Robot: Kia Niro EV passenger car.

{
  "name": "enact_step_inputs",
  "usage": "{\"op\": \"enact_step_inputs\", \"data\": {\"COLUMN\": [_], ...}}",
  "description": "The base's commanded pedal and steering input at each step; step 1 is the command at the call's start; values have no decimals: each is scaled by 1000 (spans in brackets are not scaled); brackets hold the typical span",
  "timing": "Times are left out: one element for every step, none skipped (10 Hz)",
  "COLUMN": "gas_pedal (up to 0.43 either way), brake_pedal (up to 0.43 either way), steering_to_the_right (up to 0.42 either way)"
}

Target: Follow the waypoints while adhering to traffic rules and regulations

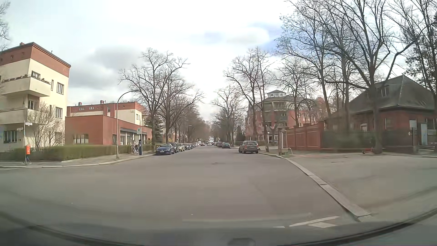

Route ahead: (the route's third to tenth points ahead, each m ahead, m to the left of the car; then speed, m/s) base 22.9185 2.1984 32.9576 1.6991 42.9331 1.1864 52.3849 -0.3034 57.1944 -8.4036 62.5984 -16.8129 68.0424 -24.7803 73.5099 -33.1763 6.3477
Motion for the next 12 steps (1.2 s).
{"op": "enact_step_inputs", "data": {"gas_pedal": [8,8,8,20,20,20,20,20,20,20,20,20], "brake_pedal": [0,0,0,0,0,0,0,0,0,0,0,0], "steering_to_the_right": [2,2,2,2,2,3,2,3,4,4,4,5]}}
